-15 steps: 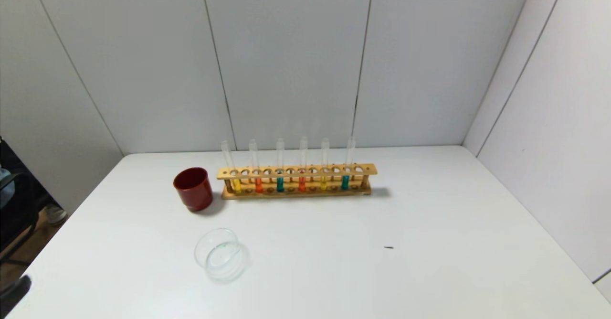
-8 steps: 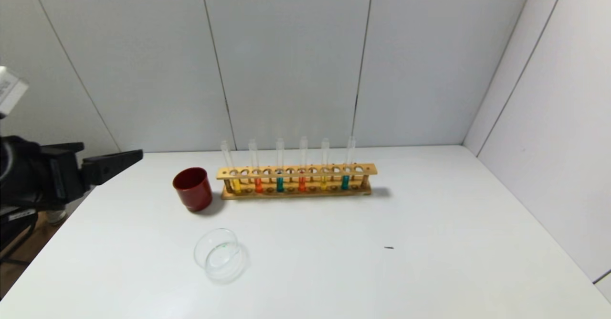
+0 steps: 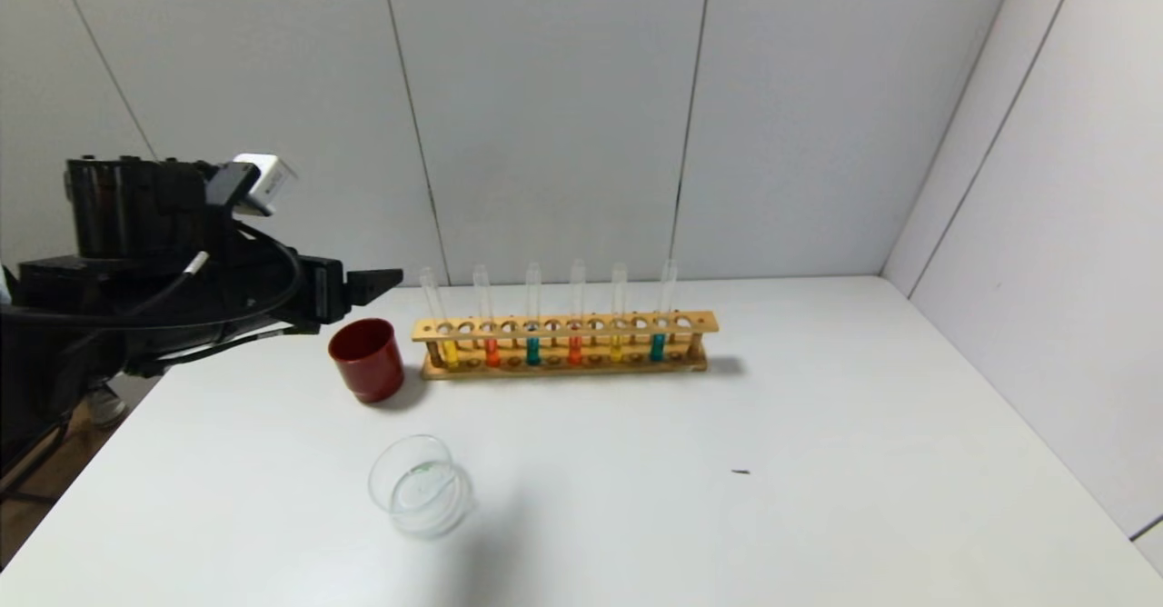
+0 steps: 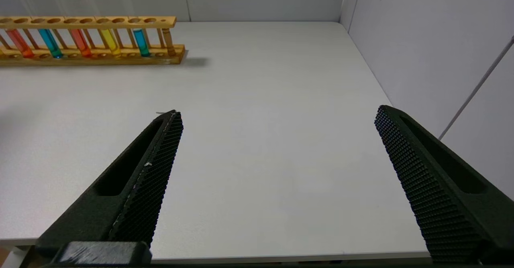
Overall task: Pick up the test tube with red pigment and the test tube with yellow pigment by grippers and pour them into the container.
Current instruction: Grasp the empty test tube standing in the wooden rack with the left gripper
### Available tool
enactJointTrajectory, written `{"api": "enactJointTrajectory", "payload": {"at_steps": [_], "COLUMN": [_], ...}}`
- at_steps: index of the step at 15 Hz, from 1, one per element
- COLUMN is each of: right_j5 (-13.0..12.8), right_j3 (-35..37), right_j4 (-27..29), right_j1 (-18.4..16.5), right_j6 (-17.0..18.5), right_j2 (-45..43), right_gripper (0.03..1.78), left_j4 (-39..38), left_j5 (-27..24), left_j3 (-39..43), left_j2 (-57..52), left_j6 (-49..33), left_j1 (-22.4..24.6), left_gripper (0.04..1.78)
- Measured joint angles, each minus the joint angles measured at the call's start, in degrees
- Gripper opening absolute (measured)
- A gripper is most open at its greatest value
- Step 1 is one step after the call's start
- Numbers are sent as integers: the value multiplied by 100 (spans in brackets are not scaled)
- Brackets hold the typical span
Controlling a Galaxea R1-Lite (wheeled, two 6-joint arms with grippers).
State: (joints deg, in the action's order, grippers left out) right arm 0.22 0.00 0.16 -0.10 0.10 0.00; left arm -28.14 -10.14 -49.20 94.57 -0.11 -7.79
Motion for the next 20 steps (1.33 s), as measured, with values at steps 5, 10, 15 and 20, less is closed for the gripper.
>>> {"api": "enactJointTrajectory", "payload": {"at_steps": [5, 10, 15, 20], "right_j5": [0, 0, 2, 0], "right_j3": [0, 0, 0, 0], "right_j4": [2, 2, 2, 2], "right_j1": [0, 0, 0, 0], "right_j6": [0, 0, 0, 0], "right_j2": [0, 0, 0, 0], "right_gripper": [175, 175, 175, 175], "left_j4": [-201, -433, -430, -444], "left_j5": [-9, 12, 52, 166], "left_j3": [-440, -680, -1139, -1421], "left_j2": [917, 1482, 1946, 2298], "left_j6": [-40, -49, -126, -121], "left_j1": [-72, -116, -210, -306], "left_gripper": [175, 175, 175, 138]}}
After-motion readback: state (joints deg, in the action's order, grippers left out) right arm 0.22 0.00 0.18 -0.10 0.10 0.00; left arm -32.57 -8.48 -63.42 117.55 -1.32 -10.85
